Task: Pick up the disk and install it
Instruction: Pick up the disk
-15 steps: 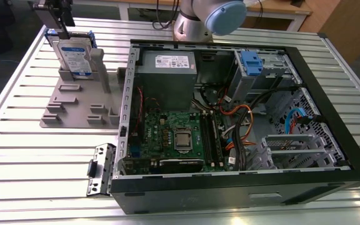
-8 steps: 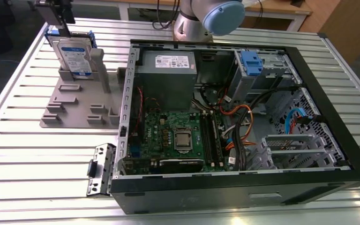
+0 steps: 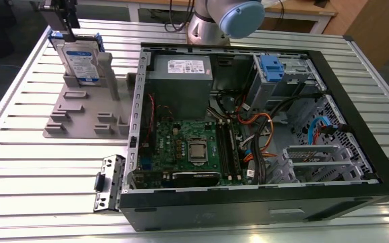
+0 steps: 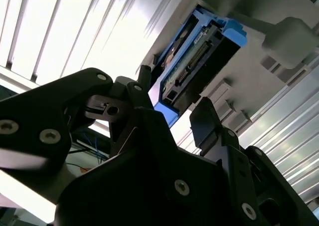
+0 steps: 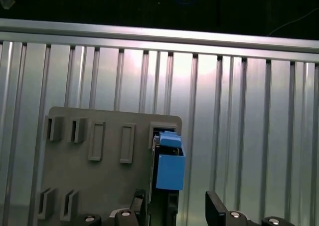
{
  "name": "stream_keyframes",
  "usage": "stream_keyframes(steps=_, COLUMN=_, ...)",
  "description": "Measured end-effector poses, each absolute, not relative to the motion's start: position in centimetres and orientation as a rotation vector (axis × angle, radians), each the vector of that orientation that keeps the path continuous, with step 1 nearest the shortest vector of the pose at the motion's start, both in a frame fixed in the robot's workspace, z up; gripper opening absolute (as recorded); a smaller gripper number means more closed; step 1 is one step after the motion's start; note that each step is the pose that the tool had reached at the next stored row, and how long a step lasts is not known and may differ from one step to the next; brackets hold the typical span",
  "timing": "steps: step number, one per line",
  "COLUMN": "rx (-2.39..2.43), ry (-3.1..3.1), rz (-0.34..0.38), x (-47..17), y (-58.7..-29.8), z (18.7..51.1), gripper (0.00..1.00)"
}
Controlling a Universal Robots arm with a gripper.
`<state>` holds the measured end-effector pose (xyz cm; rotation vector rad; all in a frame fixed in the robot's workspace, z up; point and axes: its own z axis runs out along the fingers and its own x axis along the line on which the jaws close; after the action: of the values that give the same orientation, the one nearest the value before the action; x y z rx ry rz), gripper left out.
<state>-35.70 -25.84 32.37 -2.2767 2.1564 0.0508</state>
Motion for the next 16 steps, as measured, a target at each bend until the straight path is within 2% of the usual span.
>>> stream_keyframes(steps=16, rx=-2.290, ry=2.143, rz=0.052, x=-36.5, y=-26.6, z=29.4, gripper=0.59)
